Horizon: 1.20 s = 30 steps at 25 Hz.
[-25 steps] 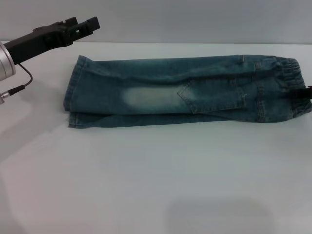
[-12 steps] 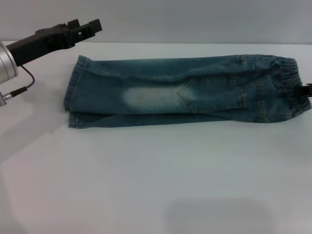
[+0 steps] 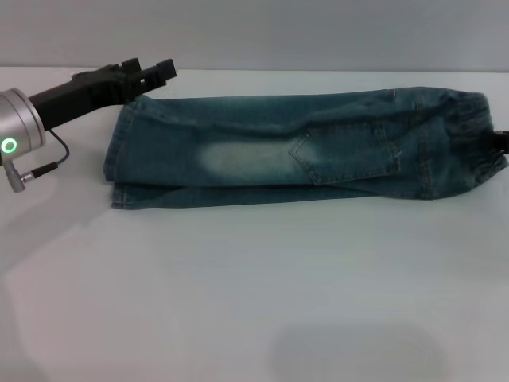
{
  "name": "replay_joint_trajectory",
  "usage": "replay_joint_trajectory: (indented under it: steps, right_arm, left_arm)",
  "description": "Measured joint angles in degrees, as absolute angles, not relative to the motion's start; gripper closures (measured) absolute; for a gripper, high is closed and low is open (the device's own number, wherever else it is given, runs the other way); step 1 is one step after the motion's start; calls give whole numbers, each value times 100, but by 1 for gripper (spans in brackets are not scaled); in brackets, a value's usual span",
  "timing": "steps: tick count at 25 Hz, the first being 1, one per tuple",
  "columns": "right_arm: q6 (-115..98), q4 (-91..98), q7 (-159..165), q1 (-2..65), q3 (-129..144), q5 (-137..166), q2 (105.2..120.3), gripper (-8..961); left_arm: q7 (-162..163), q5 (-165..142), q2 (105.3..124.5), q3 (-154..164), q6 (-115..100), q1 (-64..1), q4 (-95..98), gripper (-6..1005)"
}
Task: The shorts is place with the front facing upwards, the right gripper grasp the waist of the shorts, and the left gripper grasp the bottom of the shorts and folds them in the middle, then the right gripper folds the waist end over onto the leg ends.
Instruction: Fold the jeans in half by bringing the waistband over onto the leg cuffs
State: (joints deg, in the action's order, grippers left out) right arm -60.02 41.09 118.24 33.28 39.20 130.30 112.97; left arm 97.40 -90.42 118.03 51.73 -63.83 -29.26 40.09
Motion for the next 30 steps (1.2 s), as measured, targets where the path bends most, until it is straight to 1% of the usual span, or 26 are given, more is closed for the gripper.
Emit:
replay_joint_trajectory:
  steps: [1, 4, 6, 9, 15, 22, 30]
  right_arm:
    - [-6004, 4335, 11801, 3228, 3930, 12996, 11381, 951]
    - [-6012, 4790, 11733, 3040, 3952, 12957, 11570, 950]
    - [-6029, 4966, 11714, 2974, 3952, 12954, 11632, 950]
    - [-6150, 5017, 11711, 2963, 3953, 12952, 11640, 951]
    - [-6576, 5089, 11709, 3012, 3952, 12682, 11493, 950]
    - [-7046, 5164, 11794, 3229, 3909, 12320, 11212, 950]
    - [-7637, 5177, 11872, 3579, 3904, 12152, 10967, 950]
  left_arm:
    - [9731, -9040, 11803, 5187, -6358, -2932, 3978, 199]
    - [9724, -9032, 11807, 5250, -6273, -2941, 3946, 199]
    - [9723, -9030, 11810, 5350, -6210, -2944, 3945, 199]
    - [9721, -9020, 11818, 5527, -6109, -2959, 3945, 199]
    - [9696, -8999, 11852, 5905, -5782, -3024, 3929, 199]
    - [9581, -8558, 11856, 6608, -5434, -3099, 3827, 199]
    - [9446, -7965, 11861, 7555, -4955, -3107, 3856, 199]
